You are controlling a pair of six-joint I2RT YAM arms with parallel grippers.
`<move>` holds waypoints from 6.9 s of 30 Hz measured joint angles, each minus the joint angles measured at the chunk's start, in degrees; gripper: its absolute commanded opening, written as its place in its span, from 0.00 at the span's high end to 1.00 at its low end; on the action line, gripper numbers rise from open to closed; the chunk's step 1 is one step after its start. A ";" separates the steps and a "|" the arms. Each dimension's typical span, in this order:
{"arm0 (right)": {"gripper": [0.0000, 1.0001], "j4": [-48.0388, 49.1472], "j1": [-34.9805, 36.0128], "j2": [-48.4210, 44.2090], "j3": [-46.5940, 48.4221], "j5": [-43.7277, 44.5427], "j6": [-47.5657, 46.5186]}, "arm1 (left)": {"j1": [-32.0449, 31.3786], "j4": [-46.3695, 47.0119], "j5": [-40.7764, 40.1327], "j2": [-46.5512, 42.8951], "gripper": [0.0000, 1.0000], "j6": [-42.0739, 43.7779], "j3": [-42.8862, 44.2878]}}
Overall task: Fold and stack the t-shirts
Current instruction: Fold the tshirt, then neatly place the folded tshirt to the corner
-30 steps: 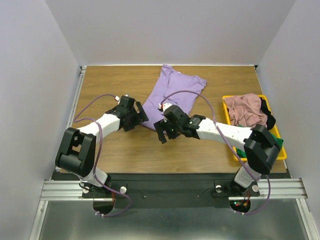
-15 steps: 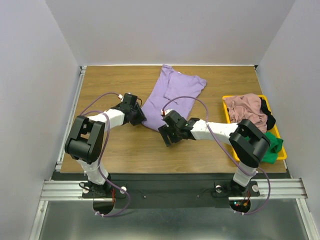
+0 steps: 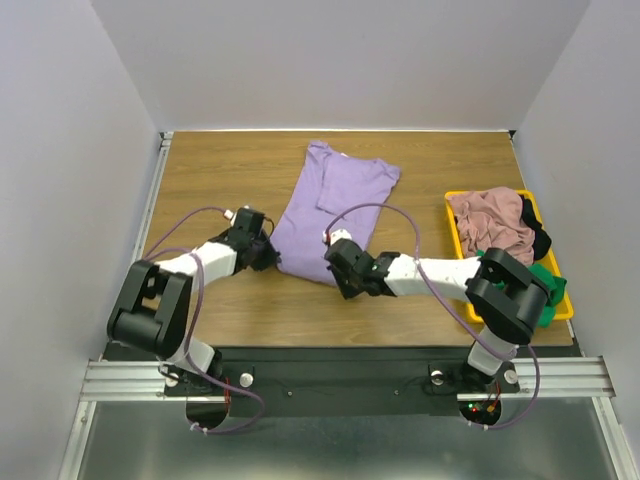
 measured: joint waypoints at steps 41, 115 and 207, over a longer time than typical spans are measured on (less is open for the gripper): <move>1.00 -8.66 -15.96 -26.05 2.69 3.17 9.92 | -1.73 -9.18 2.73 -2.19 1.00 -2.91 27.58; 0.00 -2.40 -32.22 -11.67 11.17 -10.84 7.72 | 4.33 -5.95 2.64 21.53 0.21 20.33 32.74; 0.00 -7.06 -32.22 -38.25 -9.25 4.55 11.19 | 8.09 -24.09 -21.70 3.52 0.01 18.95 49.37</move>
